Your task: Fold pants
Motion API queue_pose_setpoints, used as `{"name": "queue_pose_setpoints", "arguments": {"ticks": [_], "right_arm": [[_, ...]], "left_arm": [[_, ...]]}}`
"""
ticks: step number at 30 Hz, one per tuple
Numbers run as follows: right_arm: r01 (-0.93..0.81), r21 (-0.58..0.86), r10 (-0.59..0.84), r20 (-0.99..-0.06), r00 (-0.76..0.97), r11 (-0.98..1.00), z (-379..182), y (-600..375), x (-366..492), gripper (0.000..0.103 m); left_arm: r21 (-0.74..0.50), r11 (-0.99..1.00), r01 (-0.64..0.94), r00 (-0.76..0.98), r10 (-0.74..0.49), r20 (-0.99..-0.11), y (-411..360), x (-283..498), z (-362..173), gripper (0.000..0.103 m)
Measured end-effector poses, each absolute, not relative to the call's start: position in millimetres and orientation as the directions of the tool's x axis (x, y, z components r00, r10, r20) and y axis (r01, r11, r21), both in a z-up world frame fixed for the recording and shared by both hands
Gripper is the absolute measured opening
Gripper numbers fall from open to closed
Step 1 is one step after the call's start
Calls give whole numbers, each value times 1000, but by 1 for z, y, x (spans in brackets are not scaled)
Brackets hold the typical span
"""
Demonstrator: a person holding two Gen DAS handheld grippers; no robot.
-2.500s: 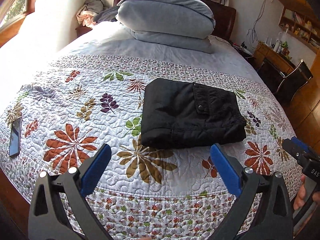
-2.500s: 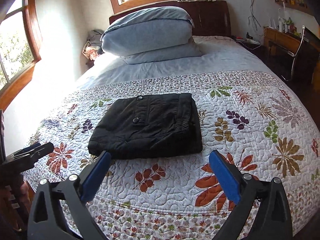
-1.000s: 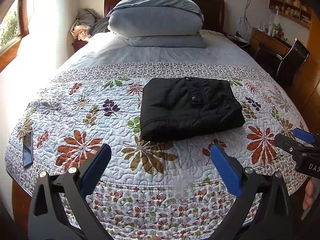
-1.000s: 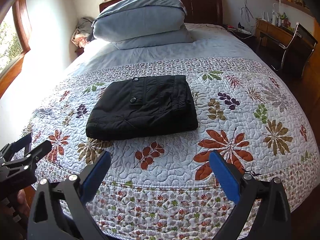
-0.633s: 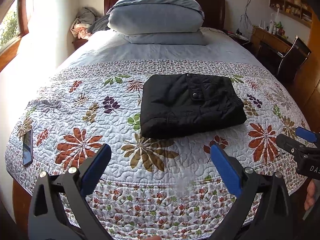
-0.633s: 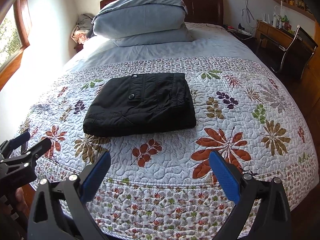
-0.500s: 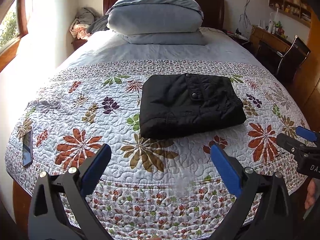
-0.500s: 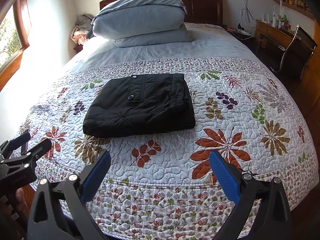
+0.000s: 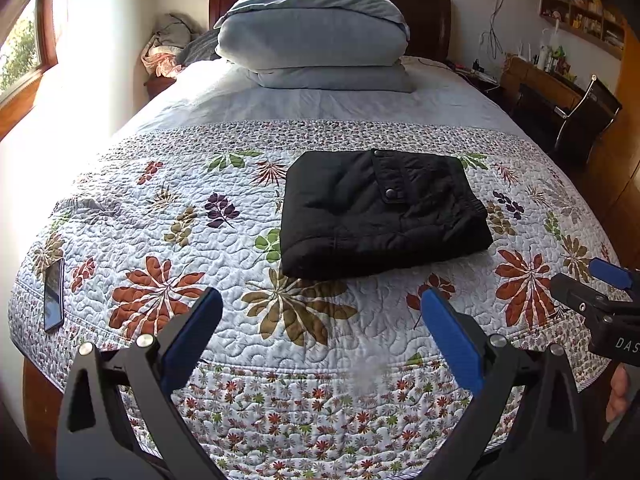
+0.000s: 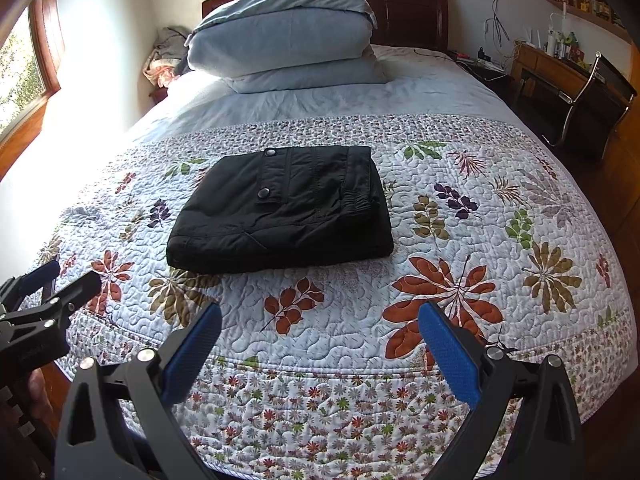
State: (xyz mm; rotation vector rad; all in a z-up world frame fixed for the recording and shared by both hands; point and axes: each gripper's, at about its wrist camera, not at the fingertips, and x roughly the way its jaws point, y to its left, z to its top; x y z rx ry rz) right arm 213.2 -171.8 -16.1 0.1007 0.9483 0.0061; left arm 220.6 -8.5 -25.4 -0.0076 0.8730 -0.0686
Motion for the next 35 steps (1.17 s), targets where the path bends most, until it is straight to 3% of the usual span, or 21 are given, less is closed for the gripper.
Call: {"name": "queue_pose_setpoints", "arguments": {"ticks": [35], "right_arm": [[41,89,49,-814,579,995,-18,-174,214,99]], "left_arm": [[-31,997,67,632,-66,-772,-13,222,-27,99]]}}
